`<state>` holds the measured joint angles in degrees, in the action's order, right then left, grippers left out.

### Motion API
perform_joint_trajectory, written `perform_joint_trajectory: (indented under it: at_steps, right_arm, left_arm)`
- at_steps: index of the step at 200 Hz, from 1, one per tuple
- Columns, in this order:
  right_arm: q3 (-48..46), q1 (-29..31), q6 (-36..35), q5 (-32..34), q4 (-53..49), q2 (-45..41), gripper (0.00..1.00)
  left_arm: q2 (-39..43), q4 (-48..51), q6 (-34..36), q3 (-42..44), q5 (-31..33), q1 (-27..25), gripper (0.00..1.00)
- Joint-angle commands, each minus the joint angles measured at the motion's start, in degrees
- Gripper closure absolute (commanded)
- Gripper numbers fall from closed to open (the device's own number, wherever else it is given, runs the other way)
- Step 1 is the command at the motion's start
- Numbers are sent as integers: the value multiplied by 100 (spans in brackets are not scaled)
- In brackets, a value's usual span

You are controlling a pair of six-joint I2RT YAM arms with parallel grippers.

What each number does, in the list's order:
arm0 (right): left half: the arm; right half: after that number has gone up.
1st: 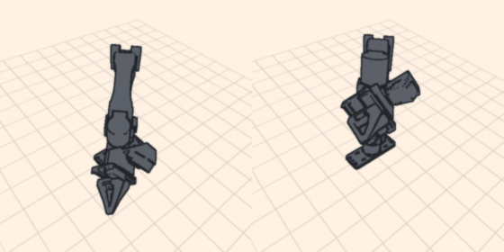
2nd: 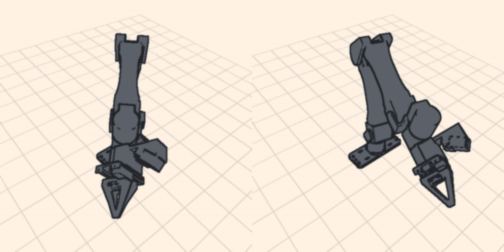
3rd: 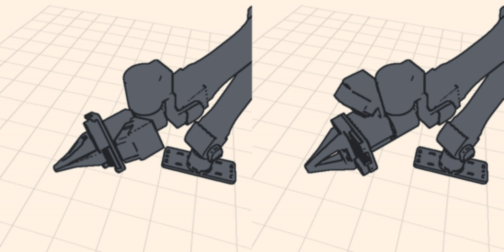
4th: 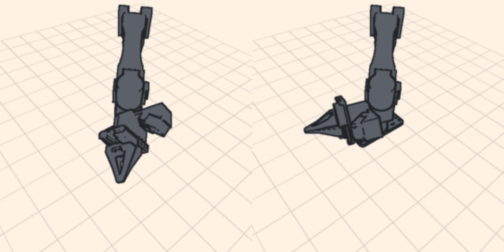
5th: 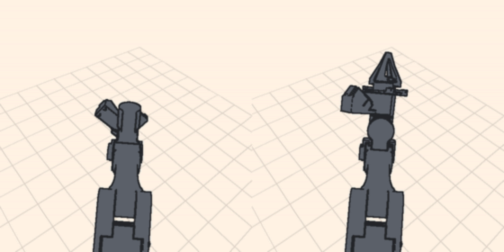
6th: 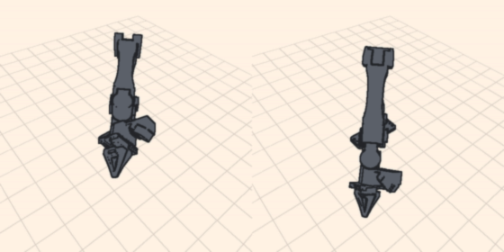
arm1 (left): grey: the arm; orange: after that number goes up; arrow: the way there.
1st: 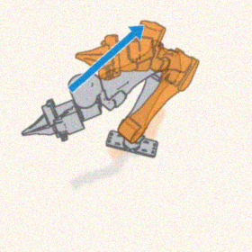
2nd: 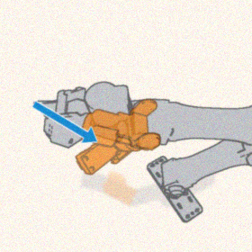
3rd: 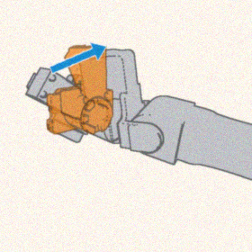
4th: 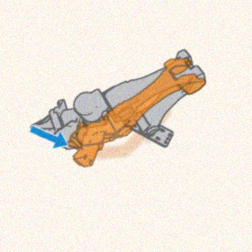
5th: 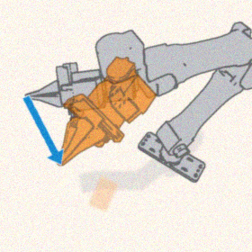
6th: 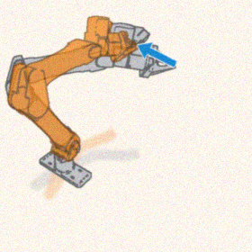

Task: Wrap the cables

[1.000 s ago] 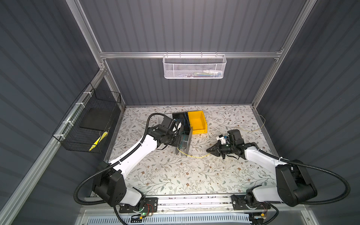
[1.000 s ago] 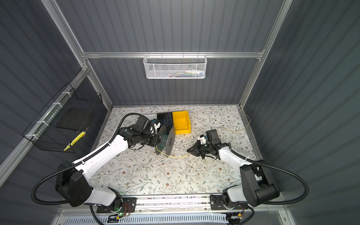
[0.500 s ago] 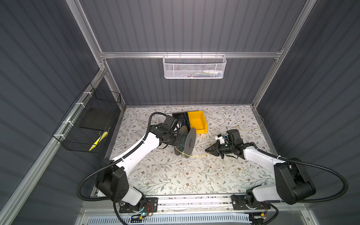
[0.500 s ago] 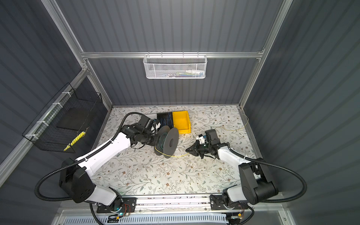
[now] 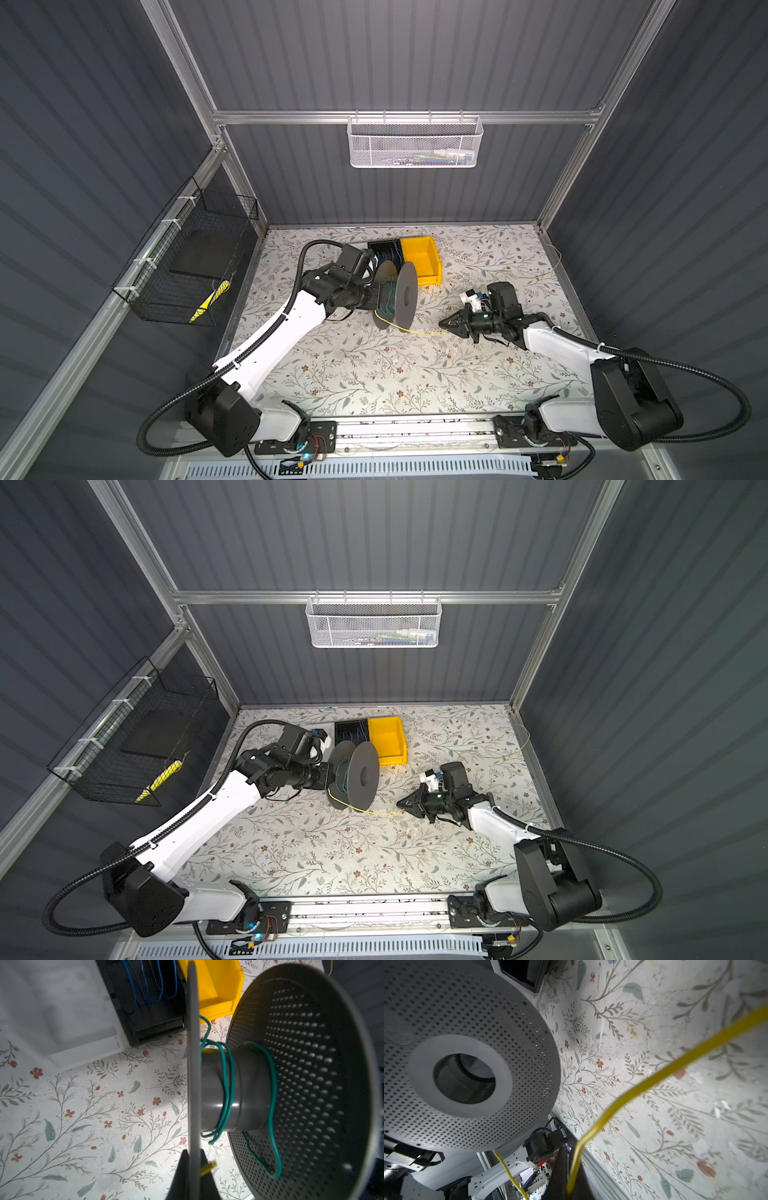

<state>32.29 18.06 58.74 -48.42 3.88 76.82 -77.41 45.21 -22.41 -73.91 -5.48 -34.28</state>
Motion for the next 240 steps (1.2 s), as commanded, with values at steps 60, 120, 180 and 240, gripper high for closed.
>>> perform_joint_trajectory:
  at_steps: [60,120,180,240]
  right_arm:
    - [-250,-367,-177,331,519,580,100]
    - [624,-946,-1215,290,-728,442,100]
    - [2123,-1191,-2182,674,-2492,11,100]
    - [2937,-1191,-2237,722,-2938,-279,100]
  left_arm:
    - [918,-515,-376,28,-1489,422,100]
    - [1103,-109,476,104,-2763,431,100]
    - [1000,873,1448,149,-2813,422,100]
    - [874,1231,1935,361,-2318,190,100]
